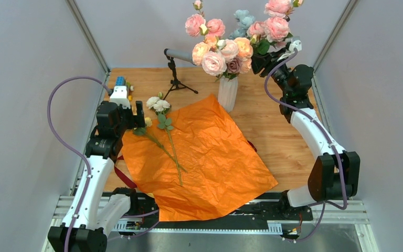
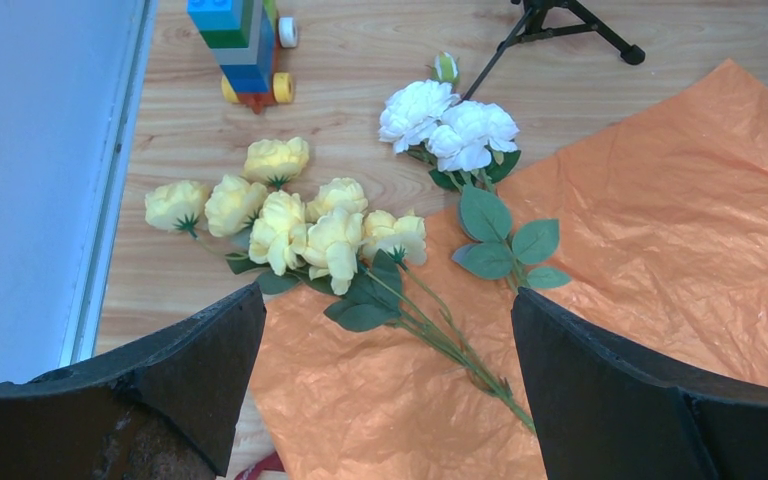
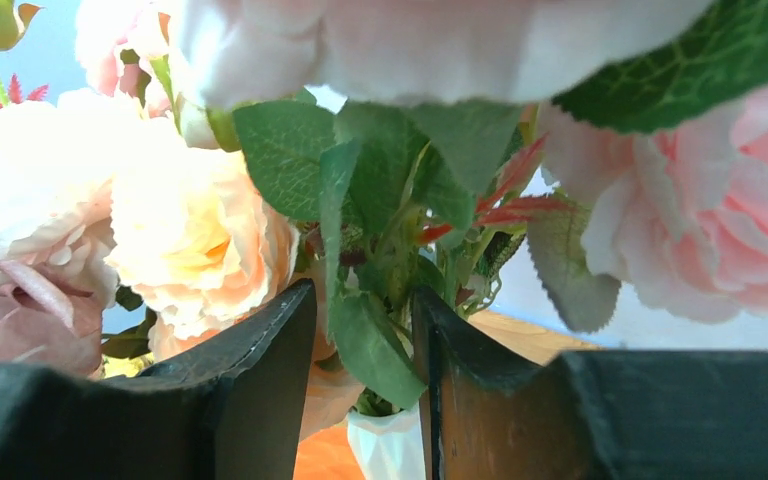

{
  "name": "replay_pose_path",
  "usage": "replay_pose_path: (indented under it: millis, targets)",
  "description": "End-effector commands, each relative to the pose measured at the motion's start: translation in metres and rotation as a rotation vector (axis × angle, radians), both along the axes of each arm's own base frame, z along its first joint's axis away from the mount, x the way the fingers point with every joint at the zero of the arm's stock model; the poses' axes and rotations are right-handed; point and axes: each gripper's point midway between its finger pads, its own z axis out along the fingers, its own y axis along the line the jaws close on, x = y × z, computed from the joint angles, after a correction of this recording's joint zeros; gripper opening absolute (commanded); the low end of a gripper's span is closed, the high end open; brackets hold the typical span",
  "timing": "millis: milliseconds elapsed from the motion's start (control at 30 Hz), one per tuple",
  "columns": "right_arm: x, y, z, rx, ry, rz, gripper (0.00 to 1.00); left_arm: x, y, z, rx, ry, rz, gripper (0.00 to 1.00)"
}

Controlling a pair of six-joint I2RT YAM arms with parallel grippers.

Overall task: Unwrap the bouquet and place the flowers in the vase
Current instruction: Insert the fake flower into the vase, then pick up the fake flower from the wrapping paper.

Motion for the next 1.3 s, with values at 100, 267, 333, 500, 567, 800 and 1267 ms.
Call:
replay_pose_path:
  millis: [100, 267, 333, 500, 567, 800, 1267]
  targets:
    - [-0.022, -0.009, 0.013, -0.017, -0.035, -0.048, 0.48, 0.0, -0.001, 0.011, 0.0, -0.046, -0.009, 1.0]
    - [-0.033, -0.018, 0.017, -0.027, -0.035, -0.085, 0.59, -0.002, 0.001, 0.011, 0.002, -0.049, -0.004, 1.0]
    - [-0.038, -0.022, 0.017, -0.032, -0.033, -0.105, 0.62, -0.003, 0.0, 0.011, 0.001, -0.051, -0.005, 1.0]
    - [-0.053, -0.031, 0.015, -0.059, -0.023, -0.147, 0.68, -0.004, 0.0, 0.01, -0.005, -0.05, -0.001, 1.0]
    - [-0.06, -0.035, 0.014, -0.064, -0.019, -0.166, 0.7, -0.004, 0.0, 0.009, -0.008, -0.051, 0.0, 1.0]
    - [-0.091, -0.049, 0.024, -0.064, 0.002, -0.22, 0.72, -0.003, -0.004, 0.003, -0.028, -0.037, -0.017, 1.0]
    - [-0.162, -0.03, -0.013, -0.072, 0.23, -0.046, 0.75, 0.002, -0.069, -0.052, -0.321, 0.122, -0.069, 0.94]
